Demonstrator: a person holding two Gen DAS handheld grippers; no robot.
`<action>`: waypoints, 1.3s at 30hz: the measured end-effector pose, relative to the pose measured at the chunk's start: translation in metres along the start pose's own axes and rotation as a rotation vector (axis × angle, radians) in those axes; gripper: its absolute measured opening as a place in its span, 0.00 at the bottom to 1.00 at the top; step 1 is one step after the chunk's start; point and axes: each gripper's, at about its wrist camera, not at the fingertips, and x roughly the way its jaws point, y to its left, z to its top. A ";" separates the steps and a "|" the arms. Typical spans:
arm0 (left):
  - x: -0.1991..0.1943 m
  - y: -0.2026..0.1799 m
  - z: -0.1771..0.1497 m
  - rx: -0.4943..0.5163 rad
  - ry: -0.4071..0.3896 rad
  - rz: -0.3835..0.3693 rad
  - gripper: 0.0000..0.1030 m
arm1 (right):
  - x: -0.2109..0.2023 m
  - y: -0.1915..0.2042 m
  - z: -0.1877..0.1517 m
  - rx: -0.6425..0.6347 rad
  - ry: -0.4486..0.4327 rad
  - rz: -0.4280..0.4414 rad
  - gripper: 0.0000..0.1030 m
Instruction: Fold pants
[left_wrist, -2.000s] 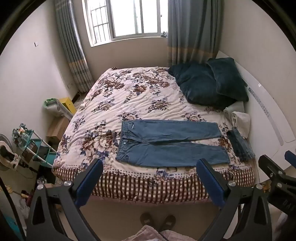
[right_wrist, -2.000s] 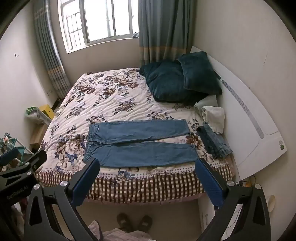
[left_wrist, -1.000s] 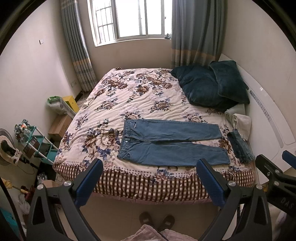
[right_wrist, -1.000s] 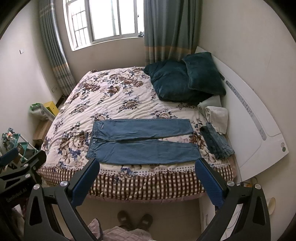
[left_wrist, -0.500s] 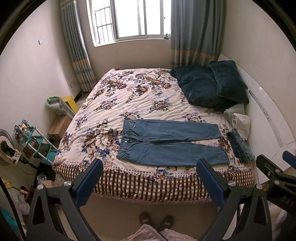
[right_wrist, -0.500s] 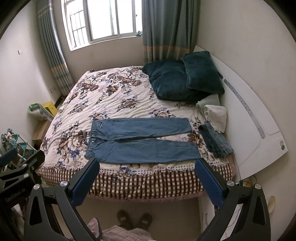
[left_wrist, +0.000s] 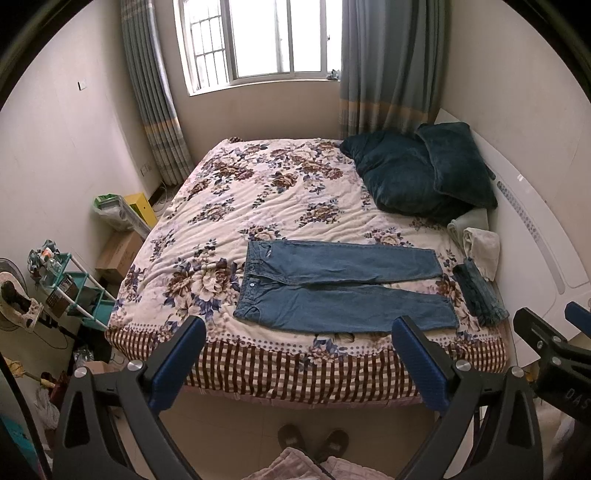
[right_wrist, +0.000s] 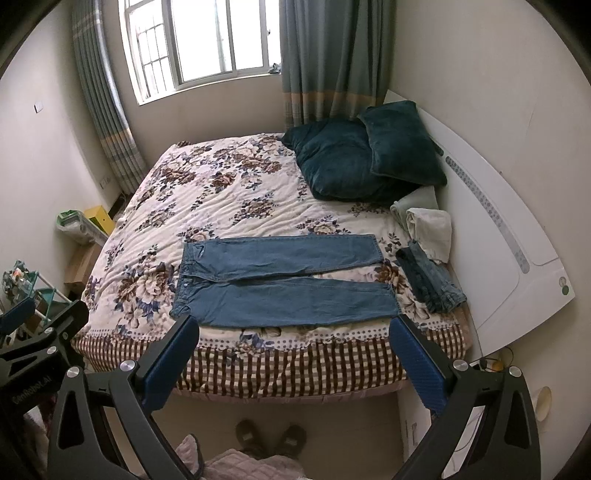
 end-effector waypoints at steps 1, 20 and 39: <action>0.000 0.000 0.000 0.000 0.001 -0.002 1.00 | 0.000 0.000 0.000 0.001 0.000 0.001 1.00; 0.001 -0.002 0.005 -0.001 0.009 -0.007 1.00 | 0.000 -0.006 -0.001 0.006 -0.003 0.002 1.00; 0.058 -0.018 0.008 -0.047 -0.022 0.022 1.00 | 0.079 -0.046 0.002 0.102 -0.006 -0.003 1.00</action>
